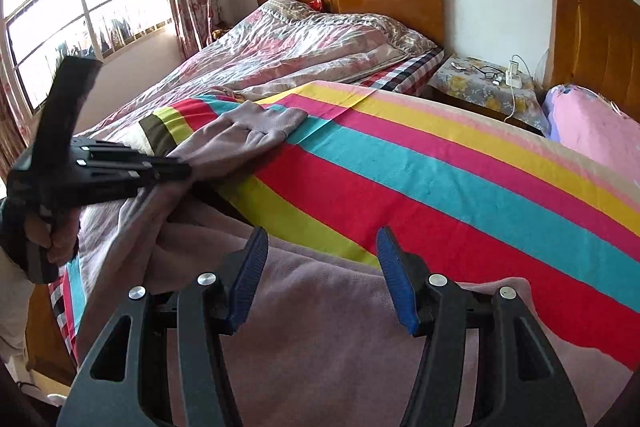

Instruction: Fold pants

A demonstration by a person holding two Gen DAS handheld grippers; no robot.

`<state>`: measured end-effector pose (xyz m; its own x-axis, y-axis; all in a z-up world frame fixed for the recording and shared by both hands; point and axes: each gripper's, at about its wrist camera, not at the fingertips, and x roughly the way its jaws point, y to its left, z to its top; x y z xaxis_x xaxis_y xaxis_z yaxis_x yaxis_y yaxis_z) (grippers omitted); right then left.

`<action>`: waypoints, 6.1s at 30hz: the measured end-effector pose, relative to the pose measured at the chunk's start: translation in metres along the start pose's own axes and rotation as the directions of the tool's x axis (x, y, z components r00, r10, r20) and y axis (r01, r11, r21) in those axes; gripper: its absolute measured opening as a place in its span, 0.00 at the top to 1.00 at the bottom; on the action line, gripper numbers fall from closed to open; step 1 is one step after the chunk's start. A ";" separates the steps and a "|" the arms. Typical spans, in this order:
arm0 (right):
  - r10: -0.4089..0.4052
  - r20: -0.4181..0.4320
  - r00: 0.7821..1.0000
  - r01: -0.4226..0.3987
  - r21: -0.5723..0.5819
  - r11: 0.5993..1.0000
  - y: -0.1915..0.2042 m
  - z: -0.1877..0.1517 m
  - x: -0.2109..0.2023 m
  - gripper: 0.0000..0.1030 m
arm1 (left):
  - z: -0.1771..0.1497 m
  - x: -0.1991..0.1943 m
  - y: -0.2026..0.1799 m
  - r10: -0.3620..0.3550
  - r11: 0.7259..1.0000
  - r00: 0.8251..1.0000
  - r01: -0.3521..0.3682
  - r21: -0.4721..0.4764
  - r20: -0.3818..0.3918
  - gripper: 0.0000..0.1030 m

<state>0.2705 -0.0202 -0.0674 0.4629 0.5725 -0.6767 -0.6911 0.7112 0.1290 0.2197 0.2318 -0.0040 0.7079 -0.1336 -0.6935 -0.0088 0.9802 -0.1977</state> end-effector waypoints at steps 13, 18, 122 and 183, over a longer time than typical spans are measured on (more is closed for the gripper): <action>0.135 -0.258 0.957 -0.230 -0.385 0.894 0.070 0.016 0.076 0.66 | -0.155 -0.109 0.166 0.009 0.830 0.988 0.080 -0.552 0.157 0.62; 0.110 -0.264 0.958 -0.210 -0.389 0.897 0.076 0.017 0.078 0.66 | -0.094 -0.121 0.110 0.005 0.941 0.980 0.063 -0.332 0.199 0.32; 0.217 -0.295 0.930 -0.349 -0.535 0.770 0.228 -0.072 0.032 0.87 | -0.151 -0.079 0.211 0.009 0.729 0.976 0.141 -0.669 0.216 0.90; 0.404 -0.170 0.899 -0.435 -0.253 0.864 0.254 0.126 0.179 0.56 | -0.212 -0.103 0.295 -0.075 0.348 0.905 0.417 -0.840 0.418 0.17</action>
<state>0.2480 0.3147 -0.0644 0.0431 0.7325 -0.6794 -0.9389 0.2621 0.2231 -0.0053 0.5035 -0.1376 0.9370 -0.1330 -0.3231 -0.3010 0.1627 -0.9396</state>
